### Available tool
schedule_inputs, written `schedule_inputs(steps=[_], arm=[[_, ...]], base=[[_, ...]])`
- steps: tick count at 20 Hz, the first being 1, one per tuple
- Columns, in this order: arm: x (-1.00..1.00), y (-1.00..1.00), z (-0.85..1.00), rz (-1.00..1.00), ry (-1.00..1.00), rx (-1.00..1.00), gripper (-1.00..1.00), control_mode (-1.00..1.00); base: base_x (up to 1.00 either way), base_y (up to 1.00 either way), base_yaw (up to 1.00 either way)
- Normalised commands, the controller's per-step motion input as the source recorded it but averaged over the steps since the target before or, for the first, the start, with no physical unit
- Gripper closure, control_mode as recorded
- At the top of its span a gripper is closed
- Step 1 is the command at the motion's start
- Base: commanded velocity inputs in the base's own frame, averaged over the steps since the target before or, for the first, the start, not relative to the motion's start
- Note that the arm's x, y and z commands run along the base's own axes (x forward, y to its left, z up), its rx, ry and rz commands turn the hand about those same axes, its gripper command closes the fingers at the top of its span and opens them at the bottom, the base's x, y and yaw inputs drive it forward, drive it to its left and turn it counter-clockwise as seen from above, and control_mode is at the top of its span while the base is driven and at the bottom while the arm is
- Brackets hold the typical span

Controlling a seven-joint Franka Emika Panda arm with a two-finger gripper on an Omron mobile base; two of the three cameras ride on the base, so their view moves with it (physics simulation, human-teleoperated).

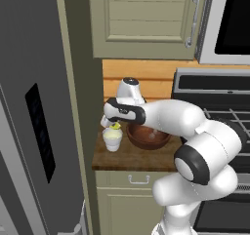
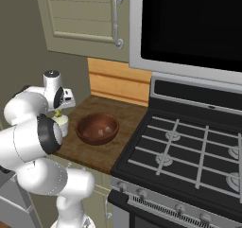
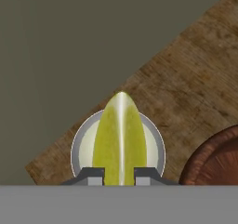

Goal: Grab a lemon wedge from the fridge and one ice cube from the ice bowl, and put them in the glass of lemonade.

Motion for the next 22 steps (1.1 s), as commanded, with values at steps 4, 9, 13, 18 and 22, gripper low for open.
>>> schedule_inputs(steps=[4,9,13,18,22], arm=[[0.00,0.00,0.00,0.00,0.00,0.00,1.00,-1.00],[0.00,0.00,0.00,0.00,0.00,0.00,-1.00,-1.00],[0.00,0.00,0.00,0.00,0.00,0.00,-1.00,-1.00],[0.00,0.00,0.00,0.00,0.00,0.00,-1.00,-1.00],[-0.06,-0.09,0.06,0.00,0.00,0.02,-1.00,-1.00]], base=[[0.00,0.00,0.00],[0.00,0.00,0.00],[0.00,0.00,0.00],[0.00,0.00,0.00],[0.00,0.00,0.00]])
